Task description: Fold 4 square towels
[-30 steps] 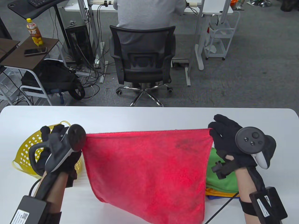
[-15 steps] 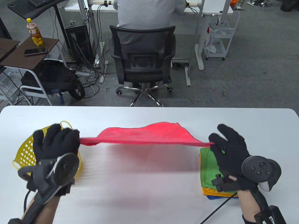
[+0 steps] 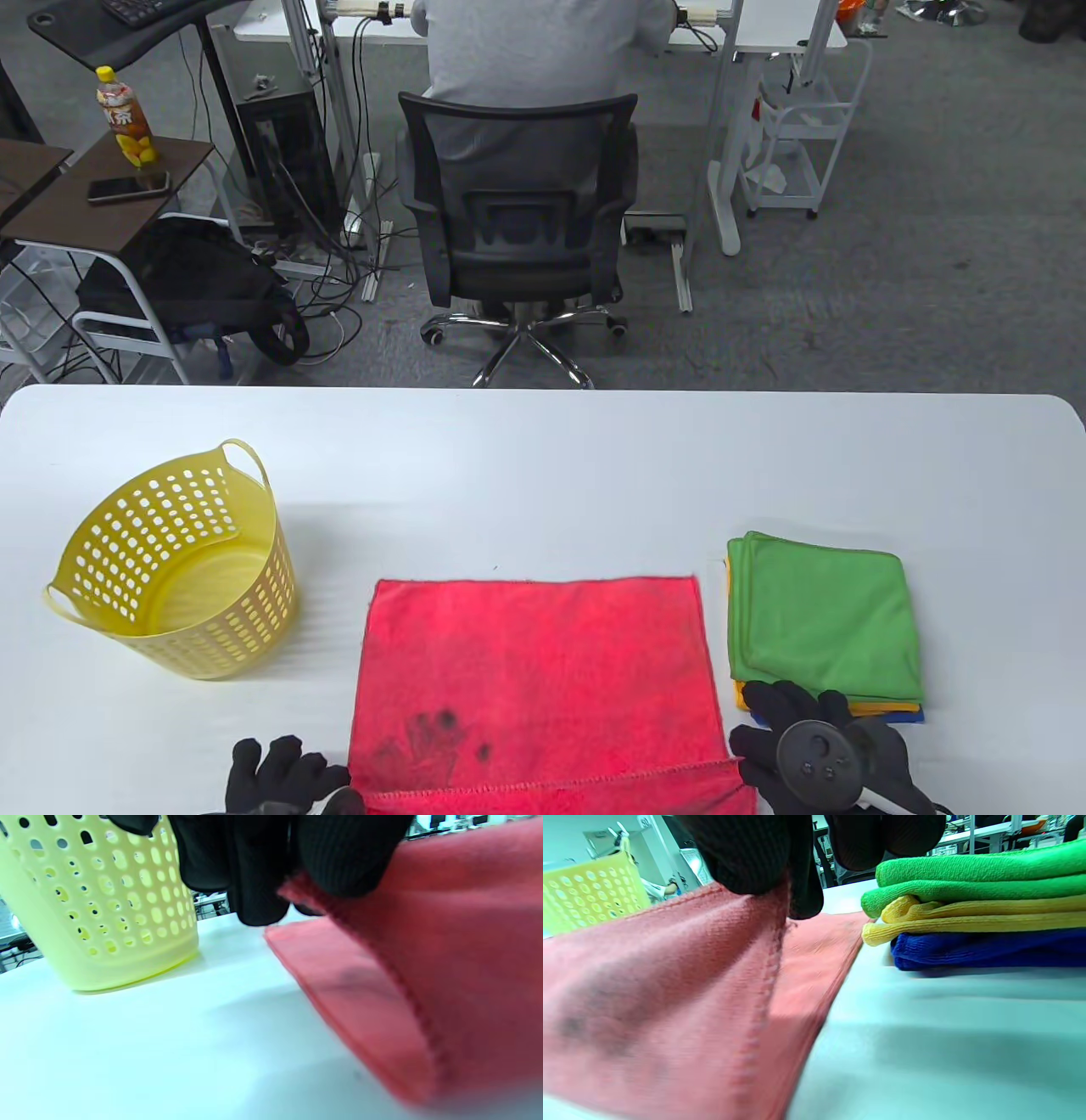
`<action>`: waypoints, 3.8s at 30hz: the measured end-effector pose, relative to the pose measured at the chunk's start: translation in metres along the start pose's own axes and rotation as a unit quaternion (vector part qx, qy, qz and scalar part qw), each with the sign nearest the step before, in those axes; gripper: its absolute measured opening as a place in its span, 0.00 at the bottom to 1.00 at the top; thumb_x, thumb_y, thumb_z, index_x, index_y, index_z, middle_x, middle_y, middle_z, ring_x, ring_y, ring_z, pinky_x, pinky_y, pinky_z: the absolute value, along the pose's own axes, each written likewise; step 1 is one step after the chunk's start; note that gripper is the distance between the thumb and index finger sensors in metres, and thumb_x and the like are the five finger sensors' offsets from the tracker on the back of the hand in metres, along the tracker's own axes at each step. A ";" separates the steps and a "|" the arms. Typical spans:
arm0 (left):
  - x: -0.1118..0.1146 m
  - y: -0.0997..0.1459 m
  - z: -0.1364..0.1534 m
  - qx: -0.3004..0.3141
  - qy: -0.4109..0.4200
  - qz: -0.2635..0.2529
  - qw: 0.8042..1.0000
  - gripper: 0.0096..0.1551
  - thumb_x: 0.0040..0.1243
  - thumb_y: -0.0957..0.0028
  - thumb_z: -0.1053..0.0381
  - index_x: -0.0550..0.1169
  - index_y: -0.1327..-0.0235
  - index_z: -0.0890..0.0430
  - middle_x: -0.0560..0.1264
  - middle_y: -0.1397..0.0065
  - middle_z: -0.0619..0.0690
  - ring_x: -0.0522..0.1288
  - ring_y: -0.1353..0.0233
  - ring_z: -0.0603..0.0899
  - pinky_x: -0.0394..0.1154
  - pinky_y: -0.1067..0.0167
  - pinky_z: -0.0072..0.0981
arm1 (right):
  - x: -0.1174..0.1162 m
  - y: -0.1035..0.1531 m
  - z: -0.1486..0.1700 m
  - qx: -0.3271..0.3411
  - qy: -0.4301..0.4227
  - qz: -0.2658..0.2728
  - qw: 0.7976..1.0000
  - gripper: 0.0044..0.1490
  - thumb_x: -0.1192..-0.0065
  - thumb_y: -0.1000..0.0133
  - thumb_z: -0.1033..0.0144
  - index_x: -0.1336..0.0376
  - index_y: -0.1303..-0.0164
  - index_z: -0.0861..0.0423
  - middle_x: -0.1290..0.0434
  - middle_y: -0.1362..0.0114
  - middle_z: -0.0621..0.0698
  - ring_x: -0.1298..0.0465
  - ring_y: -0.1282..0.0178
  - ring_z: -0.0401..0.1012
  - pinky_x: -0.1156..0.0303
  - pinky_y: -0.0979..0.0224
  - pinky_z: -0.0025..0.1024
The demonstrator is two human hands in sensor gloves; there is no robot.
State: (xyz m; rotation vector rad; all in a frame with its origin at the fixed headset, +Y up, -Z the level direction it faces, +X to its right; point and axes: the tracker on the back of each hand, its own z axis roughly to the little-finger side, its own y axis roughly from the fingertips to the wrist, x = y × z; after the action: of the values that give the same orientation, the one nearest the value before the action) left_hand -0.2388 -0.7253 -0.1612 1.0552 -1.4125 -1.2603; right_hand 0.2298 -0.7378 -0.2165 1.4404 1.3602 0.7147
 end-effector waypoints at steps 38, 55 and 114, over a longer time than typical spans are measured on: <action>0.018 -0.121 0.007 -0.069 0.167 -0.007 0.984 0.35 0.54 0.46 0.34 0.70 0.23 0.38 0.70 0.17 0.44 0.66 0.15 0.60 0.57 0.16 0.59 | -0.030 -0.081 -0.043 -0.149 0.075 -0.010 0.986 0.23 0.34 0.44 0.61 0.28 0.42 0.56 0.23 0.33 0.63 0.23 0.37 0.59 0.40 0.31 0.71; 0.016 -0.120 0.014 -0.065 0.201 -0.011 0.977 0.35 0.51 0.45 0.33 0.70 0.23 0.38 0.70 0.18 0.45 0.67 0.15 0.60 0.56 0.16 0.60 | 0.001 -0.058 0.002 -0.189 -0.256 0.107 0.942 0.27 0.31 0.47 0.73 0.37 0.39 0.66 0.24 0.43 0.68 0.17 0.77 0.33 0.17 0.45 0.44; 0.027 -0.124 -0.007 0.004 0.178 0.045 0.983 0.37 0.50 0.47 0.30 0.69 0.22 0.36 0.68 0.15 0.44 0.63 0.12 0.61 0.53 0.15 0.63 | -0.071 -0.154 -0.107 -0.247 -0.077 -0.068 0.964 0.37 0.32 0.45 0.58 0.36 0.32 0.67 0.31 0.41 0.67 0.28 0.53 0.49 0.34 0.39 0.59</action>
State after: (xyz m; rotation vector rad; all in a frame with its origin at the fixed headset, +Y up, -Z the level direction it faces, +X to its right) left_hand -0.2355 -0.7658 -0.2814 1.1442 -1.1767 -0.9460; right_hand 0.0614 -0.7971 -0.3071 0.9739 1.0521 0.7686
